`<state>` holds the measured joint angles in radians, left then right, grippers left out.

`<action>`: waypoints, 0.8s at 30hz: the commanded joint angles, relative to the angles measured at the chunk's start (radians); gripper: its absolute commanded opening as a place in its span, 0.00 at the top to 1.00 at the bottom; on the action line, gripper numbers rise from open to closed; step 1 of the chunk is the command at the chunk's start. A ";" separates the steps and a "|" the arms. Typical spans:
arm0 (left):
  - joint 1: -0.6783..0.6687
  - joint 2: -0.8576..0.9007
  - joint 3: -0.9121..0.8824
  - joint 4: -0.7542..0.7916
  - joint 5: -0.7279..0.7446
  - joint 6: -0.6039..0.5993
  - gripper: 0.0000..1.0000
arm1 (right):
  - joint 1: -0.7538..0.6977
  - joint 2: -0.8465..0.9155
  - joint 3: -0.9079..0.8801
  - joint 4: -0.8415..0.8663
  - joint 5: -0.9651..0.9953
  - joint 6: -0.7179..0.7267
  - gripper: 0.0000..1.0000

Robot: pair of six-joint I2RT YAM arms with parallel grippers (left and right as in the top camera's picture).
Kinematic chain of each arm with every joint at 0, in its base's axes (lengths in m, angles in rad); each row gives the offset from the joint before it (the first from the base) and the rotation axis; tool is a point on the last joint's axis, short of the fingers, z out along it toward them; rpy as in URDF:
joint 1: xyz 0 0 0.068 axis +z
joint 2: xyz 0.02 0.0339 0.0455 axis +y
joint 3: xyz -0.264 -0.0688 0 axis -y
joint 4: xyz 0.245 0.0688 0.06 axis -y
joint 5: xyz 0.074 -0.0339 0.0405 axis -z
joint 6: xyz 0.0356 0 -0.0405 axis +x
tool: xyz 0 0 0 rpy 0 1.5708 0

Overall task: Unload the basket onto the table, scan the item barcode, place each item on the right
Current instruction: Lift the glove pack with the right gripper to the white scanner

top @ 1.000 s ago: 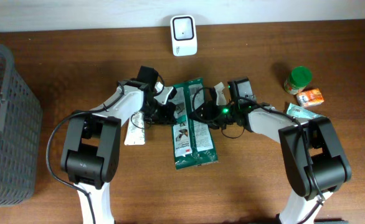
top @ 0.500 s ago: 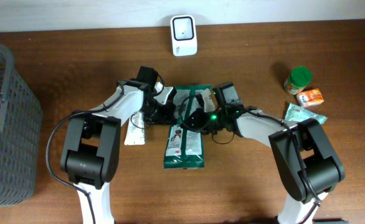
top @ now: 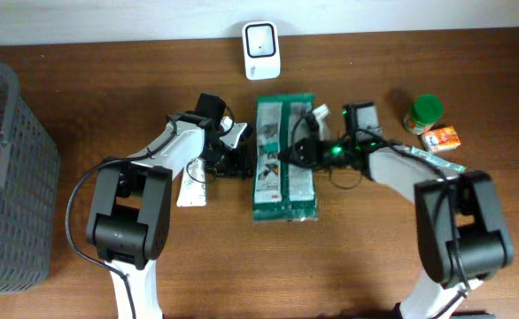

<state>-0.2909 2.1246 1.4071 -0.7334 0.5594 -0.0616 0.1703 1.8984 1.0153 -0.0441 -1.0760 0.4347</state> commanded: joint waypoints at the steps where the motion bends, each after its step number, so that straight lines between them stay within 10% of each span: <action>1: 0.014 0.020 0.013 -0.005 0.003 0.001 0.79 | -0.070 -0.127 0.064 0.007 -0.201 -0.062 0.96; 13: 0.075 -0.023 0.291 -0.252 -0.170 0.040 0.85 | -0.065 -0.263 0.067 -0.048 -0.219 -0.078 0.96; 24: 0.234 -0.072 0.570 -0.357 -0.293 0.039 0.77 | 0.015 -0.263 0.240 -0.620 0.122 -0.441 0.96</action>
<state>-0.0952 2.0735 1.9602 -1.0817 0.3347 -0.0422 0.1501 1.6596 1.1202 -0.5571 -1.0851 0.1749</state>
